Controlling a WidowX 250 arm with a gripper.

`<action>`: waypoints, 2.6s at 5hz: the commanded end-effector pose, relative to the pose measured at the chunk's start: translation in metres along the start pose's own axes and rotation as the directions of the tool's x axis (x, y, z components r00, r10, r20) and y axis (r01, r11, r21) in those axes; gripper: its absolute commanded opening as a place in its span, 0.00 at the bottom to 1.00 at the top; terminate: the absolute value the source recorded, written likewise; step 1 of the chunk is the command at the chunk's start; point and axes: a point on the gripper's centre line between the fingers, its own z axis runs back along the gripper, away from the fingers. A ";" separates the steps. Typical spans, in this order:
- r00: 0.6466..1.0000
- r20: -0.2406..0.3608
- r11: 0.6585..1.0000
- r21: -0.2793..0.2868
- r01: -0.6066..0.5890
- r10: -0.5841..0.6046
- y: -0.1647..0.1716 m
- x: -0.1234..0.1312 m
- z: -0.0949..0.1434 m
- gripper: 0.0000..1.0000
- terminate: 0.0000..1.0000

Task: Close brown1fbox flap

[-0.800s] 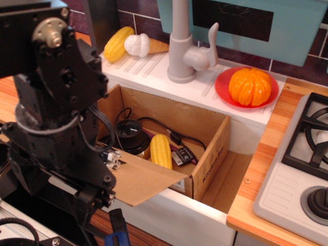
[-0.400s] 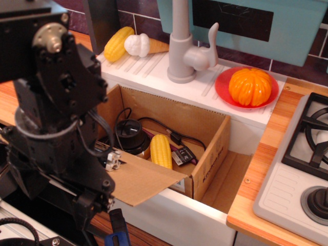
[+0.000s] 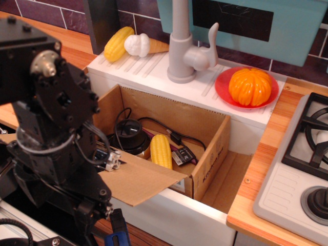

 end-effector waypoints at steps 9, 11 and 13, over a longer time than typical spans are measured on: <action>0.979 0.157 0.990 -0.037 0.136 -0.129 -0.010 0.200 -0.043 1.00 0.00; 0.987 0.127 0.995 -0.020 0.102 -0.099 -0.009 0.205 -0.079 1.00 0.00; 0.988 0.054 0.988 0.069 0.140 -0.144 -0.004 0.196 -0.029 1.00 0.00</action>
